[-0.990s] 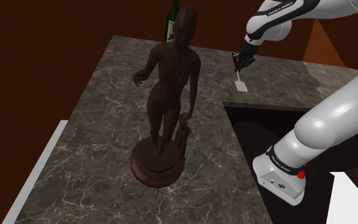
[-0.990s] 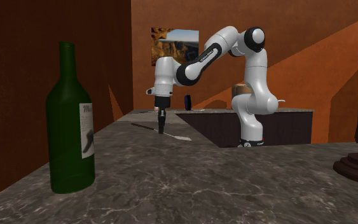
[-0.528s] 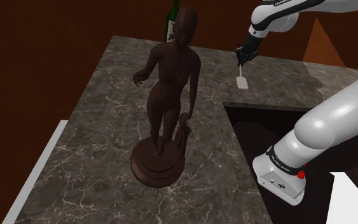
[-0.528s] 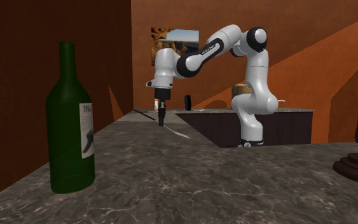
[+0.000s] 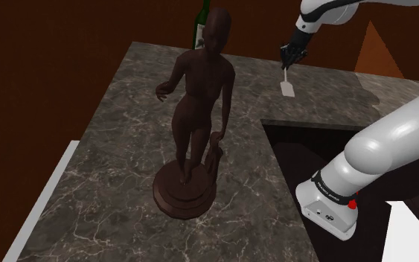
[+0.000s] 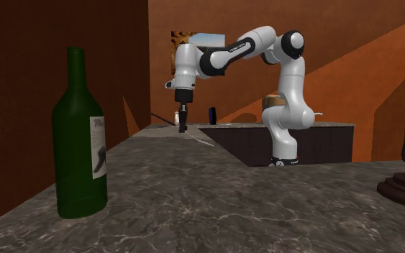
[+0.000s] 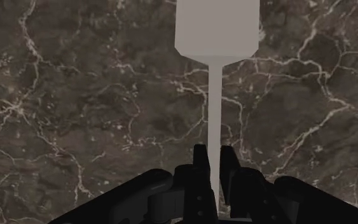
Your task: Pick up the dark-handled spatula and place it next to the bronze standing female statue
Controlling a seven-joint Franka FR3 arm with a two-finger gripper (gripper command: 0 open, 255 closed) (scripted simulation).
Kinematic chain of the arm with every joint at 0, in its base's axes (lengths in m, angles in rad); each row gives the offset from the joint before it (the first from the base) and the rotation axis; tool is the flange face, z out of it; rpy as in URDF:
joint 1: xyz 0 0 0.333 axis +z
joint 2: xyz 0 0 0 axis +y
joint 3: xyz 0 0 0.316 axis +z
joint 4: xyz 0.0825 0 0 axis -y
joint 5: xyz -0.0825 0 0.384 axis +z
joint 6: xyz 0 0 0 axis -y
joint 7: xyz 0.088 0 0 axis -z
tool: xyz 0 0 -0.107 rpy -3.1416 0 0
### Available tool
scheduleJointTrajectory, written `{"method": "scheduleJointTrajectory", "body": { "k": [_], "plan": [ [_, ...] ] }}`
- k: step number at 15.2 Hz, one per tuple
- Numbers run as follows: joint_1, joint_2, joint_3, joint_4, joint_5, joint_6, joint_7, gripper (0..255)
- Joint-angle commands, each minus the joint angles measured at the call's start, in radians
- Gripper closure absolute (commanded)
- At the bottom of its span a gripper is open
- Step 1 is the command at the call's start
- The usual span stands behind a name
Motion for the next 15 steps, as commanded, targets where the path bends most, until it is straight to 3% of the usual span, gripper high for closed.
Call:
{"method": "scheduleJointTrajectory", "body": {
  "k": [1,15],
  "plan": [
    [0.0,-0.01,0.002,0.018,-0.002,-0.028,0.002,255],
    [0.003,-0.047,0.012,0.172,-0.005,-0.218,0.005,255]
  ]
}}
